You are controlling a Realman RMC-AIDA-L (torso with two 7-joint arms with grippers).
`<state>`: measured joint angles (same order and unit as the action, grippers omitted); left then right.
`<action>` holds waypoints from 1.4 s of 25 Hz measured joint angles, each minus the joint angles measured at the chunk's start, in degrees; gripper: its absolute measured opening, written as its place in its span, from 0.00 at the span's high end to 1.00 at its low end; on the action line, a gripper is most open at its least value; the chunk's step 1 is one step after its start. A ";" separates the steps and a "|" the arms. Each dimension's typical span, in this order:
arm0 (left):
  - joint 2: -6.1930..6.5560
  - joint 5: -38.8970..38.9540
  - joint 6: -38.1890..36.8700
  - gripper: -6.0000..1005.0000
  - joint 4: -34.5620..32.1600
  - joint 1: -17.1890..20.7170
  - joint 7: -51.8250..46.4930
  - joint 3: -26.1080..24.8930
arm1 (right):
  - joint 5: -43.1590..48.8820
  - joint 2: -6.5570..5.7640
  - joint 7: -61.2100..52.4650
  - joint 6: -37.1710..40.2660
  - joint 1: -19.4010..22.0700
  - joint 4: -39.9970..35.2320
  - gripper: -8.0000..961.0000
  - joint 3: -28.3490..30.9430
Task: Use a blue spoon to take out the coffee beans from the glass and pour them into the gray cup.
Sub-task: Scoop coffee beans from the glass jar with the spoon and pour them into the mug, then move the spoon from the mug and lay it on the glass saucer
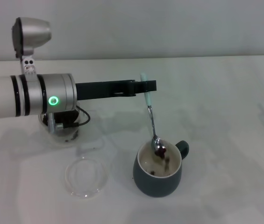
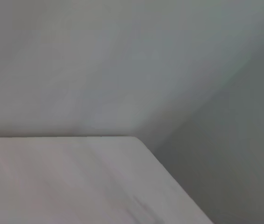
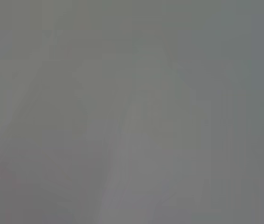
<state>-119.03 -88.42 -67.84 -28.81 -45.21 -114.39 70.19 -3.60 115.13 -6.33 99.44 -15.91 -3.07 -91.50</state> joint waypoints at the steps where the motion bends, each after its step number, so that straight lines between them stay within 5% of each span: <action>1: 0.00 -0.14 0.04 0.87 -0.36 -0.14 0.44 0.46 | 0.00 0.00 0.00 0.00 -0.02 0.00 0.39 0.01; 16: 0.12 -2.06 0.26 0.87 -9.35 1.78 1.76 4.39 | 0.00 0.00 0.00 0.46 0.04 0.00 0.39 0.01; 25: 0.40 0.27 -0.65 0.87 -18.22 11.64 -1.75 0.16 | 0.00 -0.01 0.00 0.57 0.14 -0.02 0.39 0.11; 35: 0.09 3.15 -0.76 0.87 -15.32 20.89 -0.38 -3.50 | 0.00 -0.09 0.00 0.51 0.18 -0.31 0.39 0.10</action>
<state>-118.94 -85.26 -68.59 -44.13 -24.32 -114.77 66.69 -3.60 115.04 -6.33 99.96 -15.73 -3.39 -91.40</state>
